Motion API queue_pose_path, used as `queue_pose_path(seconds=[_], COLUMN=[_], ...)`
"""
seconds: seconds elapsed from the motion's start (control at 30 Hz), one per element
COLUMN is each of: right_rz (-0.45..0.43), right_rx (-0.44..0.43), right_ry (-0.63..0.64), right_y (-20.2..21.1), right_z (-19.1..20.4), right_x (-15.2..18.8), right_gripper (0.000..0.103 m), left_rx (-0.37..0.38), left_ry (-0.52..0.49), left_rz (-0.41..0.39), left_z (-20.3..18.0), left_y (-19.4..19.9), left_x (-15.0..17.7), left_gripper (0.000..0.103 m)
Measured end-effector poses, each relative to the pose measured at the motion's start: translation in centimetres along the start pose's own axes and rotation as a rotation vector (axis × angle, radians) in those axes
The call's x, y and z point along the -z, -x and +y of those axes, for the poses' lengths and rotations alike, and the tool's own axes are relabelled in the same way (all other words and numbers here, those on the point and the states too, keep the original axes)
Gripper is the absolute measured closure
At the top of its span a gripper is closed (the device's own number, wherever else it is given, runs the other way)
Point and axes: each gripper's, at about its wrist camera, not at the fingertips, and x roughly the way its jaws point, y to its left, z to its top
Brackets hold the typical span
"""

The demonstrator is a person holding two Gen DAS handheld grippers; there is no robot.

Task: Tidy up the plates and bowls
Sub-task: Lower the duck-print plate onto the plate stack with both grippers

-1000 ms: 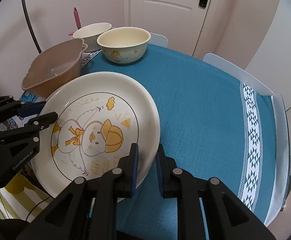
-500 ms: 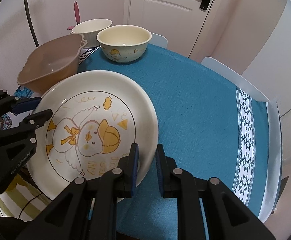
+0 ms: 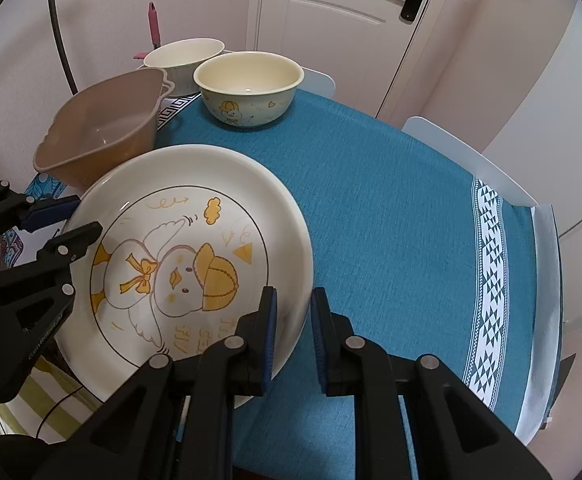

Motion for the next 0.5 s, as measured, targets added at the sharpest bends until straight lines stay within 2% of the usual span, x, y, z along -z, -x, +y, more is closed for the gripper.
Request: queue_pose_path(seconds=[0.2,0.37,0.43,0.47,0.5], right_rz=[0.006,-0.032,-0.056,-0.071,-0.078], right_rx=[-0.005,-0.016,-0.030,-0.053,-0.068], right_ry=[0.005,-0.029,-0.059,-0.081,-0.091], right_y=[-0.2,0.9,1.6,2.2,2.4], right_z=[0.5,-0.2,-0.8,-1.3,-1.5], right_x=[0.0,-0.4,-1.0,-1.5,-1.8], right_gripper=[0.087,0.087,0.087,0.084,0.065], left_rx=[0.026,0.078,0.129,0.153,0.179], left_ry=[0.020,0.073,0.118,0.146,0.180], left_rz=[-0.003,-0.035,-0.066,-0.074,-0.080], left_z=[0.6,2.1,3.5,4.3,5.3], left_y=[0.0,1.4,2.8,3.3,3.9], left_x=[0.2,-0.5,-1.2,-1.5,-1.8], left_gripper=[0.083,0.083,0.083,0.079,0.069])
